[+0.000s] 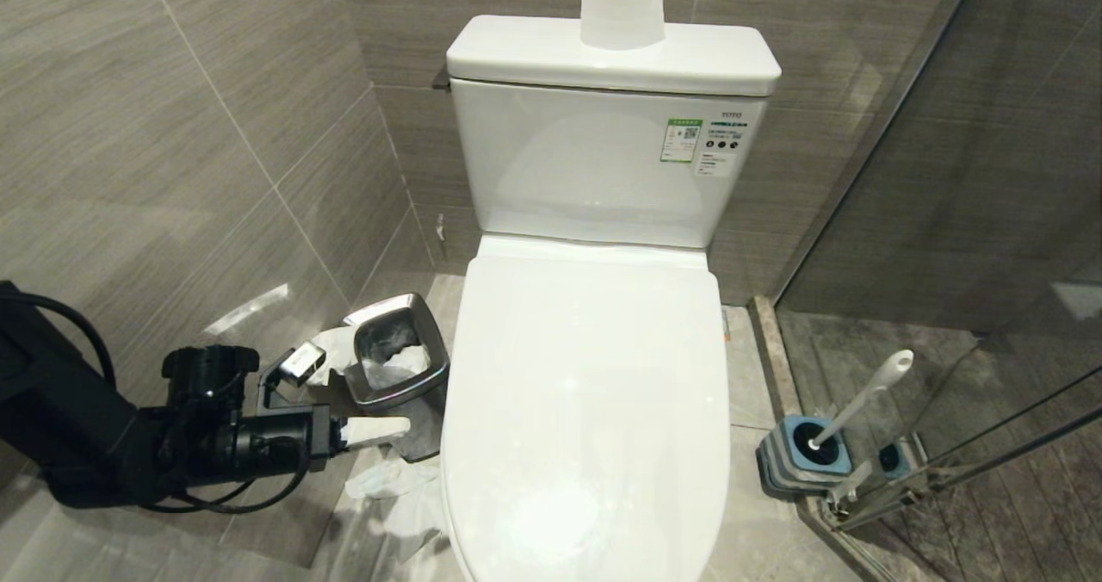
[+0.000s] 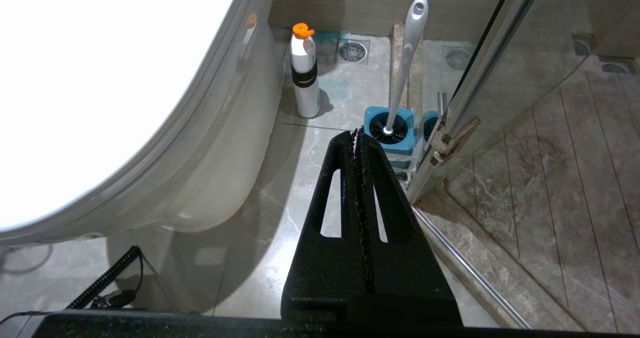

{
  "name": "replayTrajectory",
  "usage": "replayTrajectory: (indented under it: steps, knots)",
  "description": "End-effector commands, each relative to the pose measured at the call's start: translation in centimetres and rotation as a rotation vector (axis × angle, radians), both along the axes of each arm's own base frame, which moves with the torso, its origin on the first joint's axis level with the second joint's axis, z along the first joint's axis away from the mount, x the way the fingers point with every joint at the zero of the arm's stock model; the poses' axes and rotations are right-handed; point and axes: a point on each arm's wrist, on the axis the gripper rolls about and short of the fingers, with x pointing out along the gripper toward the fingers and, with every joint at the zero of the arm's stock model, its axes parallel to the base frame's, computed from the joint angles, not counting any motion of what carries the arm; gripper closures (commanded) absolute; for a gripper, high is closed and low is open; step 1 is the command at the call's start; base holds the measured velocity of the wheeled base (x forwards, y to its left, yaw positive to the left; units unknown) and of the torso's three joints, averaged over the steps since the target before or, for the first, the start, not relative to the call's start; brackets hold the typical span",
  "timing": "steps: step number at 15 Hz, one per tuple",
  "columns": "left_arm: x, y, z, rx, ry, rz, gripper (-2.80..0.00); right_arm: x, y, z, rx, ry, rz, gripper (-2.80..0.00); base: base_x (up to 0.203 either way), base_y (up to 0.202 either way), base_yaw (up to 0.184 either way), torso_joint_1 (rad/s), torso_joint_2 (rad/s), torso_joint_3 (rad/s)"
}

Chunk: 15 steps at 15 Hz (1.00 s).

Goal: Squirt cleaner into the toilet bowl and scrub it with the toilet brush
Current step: Use the left hand to lift the toilet lid slightly

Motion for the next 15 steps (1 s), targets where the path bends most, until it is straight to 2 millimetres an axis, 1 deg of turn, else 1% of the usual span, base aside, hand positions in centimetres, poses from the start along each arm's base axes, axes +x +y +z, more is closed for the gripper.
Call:
replayTrajectory:
  steps: [1, 4, 6, 9, 13, 15]
  knots:
    - [-0.6, 0.0, 0.2, -0.012, 0.002, -0.009, -2.8, 0.0, 0.0, 0.0, 0.0, 0.001, 0.0, 0.0, 0.0, 0.0, 0.0, 0.0, 0.0, 0.0]
    - [-0.9, 0.0, 0.3, -0.029, 0.0, -0.026, -2.8, 0.0, 0.0, 0.0, 0.002, 0.001, 0.0, 0.0, 0.0, 0.0, 0.0, 0.0, 0.0, 0.0]
    - [-1.0, 0.0, 0.9, -0.029, -0.015, -0.026, -2.8, 0.0, 0.0, 0.0, 0.0, 0.001, 0.0, 0.0, 0.0, 0.0, 0.0, 0.0, 0.0, 0.0]
    - [-1.4, -0.1, 1.1, -0.028, -0.013, -0.026, -2.8, 0.0, 0.0, 0.0, 0.001, 0.0, 0.0, 0.0, 0.0, 0.0, 0.0, 0.0, 0.0, 0.0]
    - [-1.4, 0.0, 1.1, -0.017, -0.02, -0.017, -2.8, 0.0, 0.0, 0.0, 0.0, 0.001, 0.0, 0.0, 0.0, 0.0, 0.0, 0.0, 0.0, 0.0]
    - [-2.3, -0.1, 1.4, -0.017, -0.012, -0.017, -2.8, 0.0, 0.0, 0.0, 0.0, 0.0, 0.0, 0.0, 0.0, 0.0, 0.0, 0.0, 0.0, 0.0]
